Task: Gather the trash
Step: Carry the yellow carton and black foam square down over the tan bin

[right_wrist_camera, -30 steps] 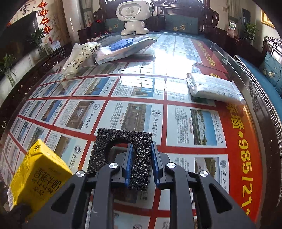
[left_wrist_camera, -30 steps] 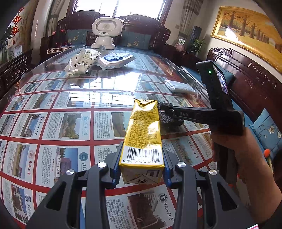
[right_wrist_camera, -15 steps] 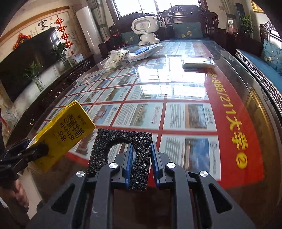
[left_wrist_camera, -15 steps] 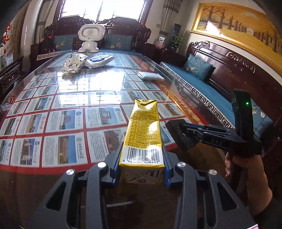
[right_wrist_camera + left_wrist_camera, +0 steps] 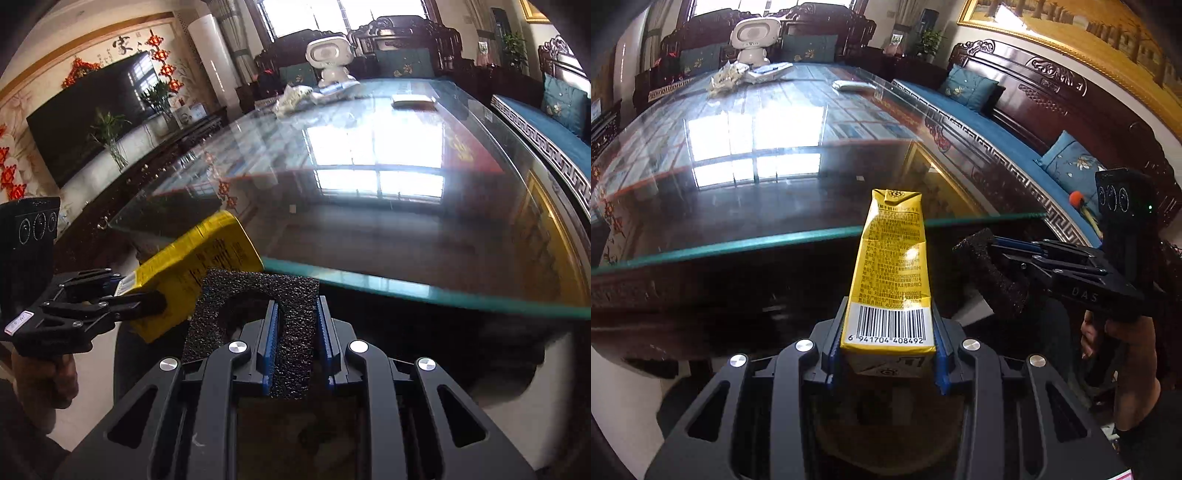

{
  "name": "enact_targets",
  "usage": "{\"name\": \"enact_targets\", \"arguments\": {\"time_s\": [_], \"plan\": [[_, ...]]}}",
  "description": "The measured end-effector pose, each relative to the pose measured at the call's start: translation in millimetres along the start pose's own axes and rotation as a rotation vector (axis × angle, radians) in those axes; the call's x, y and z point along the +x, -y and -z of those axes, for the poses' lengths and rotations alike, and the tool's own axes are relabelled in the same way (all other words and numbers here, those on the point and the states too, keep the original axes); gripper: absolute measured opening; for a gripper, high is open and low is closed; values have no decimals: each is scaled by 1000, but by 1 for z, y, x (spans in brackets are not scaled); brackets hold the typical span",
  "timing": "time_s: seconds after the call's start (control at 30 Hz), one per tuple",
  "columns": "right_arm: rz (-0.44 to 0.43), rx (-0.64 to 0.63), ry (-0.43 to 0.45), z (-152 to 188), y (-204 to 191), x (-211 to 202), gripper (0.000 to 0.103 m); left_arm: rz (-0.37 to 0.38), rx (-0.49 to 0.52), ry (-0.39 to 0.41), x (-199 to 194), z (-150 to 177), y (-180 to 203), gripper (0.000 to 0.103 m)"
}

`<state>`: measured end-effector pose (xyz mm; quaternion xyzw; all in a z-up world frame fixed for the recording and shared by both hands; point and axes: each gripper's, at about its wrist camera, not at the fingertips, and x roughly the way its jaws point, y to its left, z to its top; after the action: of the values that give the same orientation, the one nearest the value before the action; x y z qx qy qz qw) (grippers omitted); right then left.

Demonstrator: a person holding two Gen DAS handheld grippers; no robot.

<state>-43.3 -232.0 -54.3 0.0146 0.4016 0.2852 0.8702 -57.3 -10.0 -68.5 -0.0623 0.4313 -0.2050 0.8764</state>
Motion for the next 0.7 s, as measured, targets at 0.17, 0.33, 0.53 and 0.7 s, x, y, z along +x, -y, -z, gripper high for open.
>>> {"name": "enact_targets", "arguments": {"time_s": [0.17, 0.33, 0.53, 0.7], "plan": [[-4, 70, -85, 57, 3, 12, 20, 49, -41, -115, 21, 60, 7, 39], [12, 112, -178, 107, 7, 36, 20, 29, -36, -225, 51, 104, 4, 39], [15, 145, -271, 145, 9, 63, 20, 10, -23, -365, 95, 138, -2, 39], [8, 161, -335, 167, 14, 82, 20, -19, -10, -435, 128, 159, -5, 38]]}}
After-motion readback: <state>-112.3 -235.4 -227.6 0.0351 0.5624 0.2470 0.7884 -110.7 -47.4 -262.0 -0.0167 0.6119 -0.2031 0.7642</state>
